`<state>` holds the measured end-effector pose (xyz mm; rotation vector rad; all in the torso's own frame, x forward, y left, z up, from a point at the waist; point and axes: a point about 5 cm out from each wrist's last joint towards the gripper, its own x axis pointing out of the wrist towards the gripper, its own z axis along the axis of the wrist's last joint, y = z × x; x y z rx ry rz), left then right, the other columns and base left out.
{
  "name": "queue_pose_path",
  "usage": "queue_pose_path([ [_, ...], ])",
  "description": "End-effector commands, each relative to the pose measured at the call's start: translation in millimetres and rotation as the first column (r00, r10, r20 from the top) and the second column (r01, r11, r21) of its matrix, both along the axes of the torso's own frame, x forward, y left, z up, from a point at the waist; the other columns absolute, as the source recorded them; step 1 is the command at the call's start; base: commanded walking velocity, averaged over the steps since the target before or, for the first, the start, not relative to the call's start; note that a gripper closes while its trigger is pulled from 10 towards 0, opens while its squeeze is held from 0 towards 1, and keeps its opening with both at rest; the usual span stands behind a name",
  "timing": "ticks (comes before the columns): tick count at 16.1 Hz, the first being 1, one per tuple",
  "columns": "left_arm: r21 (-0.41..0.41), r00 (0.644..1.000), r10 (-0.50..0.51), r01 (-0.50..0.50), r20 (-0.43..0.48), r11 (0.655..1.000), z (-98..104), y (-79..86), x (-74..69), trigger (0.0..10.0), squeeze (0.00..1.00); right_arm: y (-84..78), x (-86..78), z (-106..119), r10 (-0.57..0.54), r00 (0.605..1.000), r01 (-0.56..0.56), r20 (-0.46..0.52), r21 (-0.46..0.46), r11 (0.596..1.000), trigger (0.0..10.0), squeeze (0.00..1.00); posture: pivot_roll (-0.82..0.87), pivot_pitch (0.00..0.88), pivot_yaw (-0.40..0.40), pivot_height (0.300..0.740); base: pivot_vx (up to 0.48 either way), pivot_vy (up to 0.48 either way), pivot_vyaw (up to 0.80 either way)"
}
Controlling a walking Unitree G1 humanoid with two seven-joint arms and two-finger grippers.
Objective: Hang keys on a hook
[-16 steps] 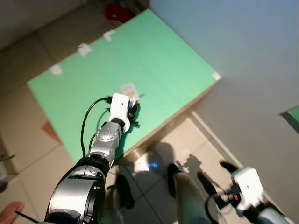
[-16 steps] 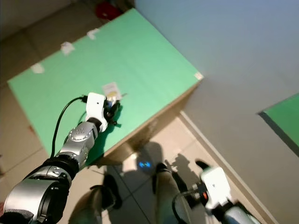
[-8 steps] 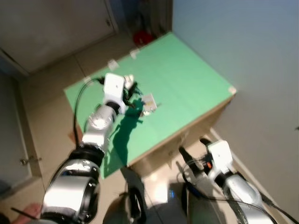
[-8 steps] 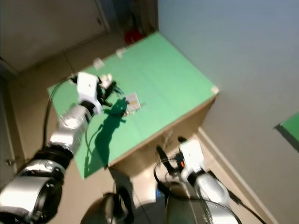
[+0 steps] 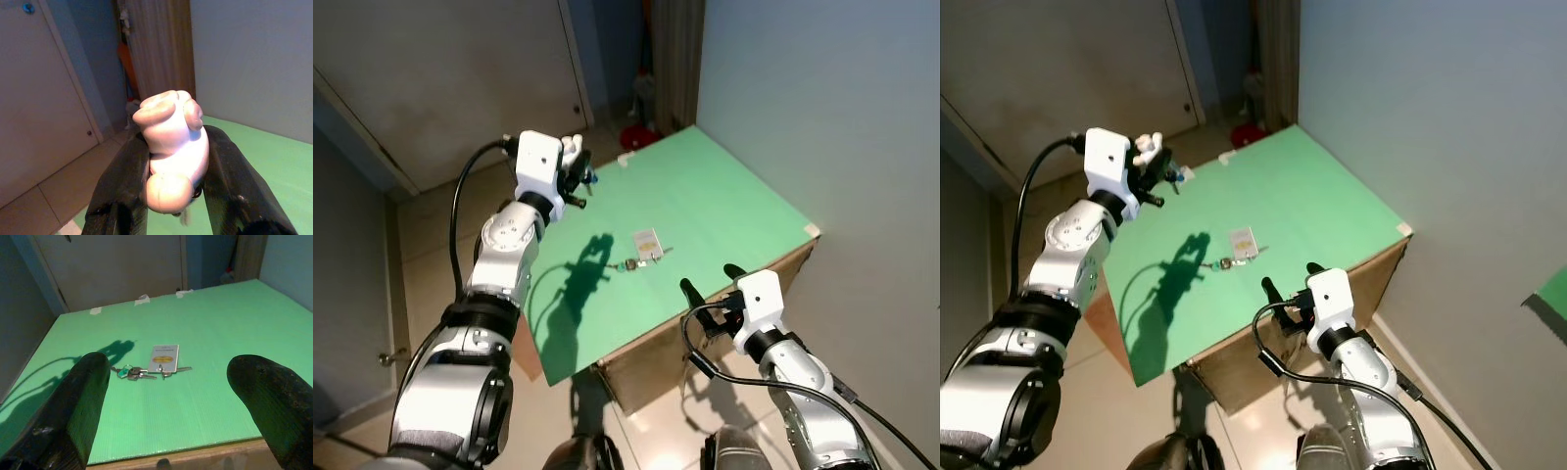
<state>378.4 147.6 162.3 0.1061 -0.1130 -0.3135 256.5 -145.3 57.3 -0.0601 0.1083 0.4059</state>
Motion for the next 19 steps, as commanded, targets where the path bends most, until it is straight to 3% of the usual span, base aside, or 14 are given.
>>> queue_pose_path([
  [1, 0.002, 1.0, 0.013, -0.013, -0.018, 1.0, -6, 5.5, -3.7, 0.0, 0.0, 0.3, 0.9, -1, 0.003, 1.0, -0.003, 0.005, -0.005, 1.0, 10.0, 0.0, -0.25, 0.056, 0.142, 0.74, 0.0, 0.0, 0.0],
  [8, -0.033, 0.986, 0.095, -0.101, -0.137, 0.994, -50, 11.9, -26.3, 0.0, 0.0, -5.3, 1.7, -6, -0.031, 0.999, 0.031, -0.017, 0.018, 0.999, 10.0, 0.0, -0.25, 0.054, 0.13, 0.74, 0.0, 0.0, 0.0],
  [15, -0.131, 0.983, 0.077, -0.099, -0.166, 0.986, -63, -5.3, -39.3, 0.0, 0.0, -11.9, 8.4, -10, -0.079, 0.996, 0.081, -0.044, 0.058, 0.995, 10.0, 0.0, -0.25, 0.041, 0.118, 0.74, 0.0, 0.0, 0.0],
  [19, -0.136, 0.988, 0.067, -0.086, -0.135, 0.987, -52, -15.0, -33.1, 0.0, 0.0, -13.8, 16.5, -6, -0.111, 0.993, 0.114, -0.044, 0.091, 0.989, 10.0, 0.0, -0.25, 0.054, 0.11, 0.74, 0.0, 0.0, 0.0],
])
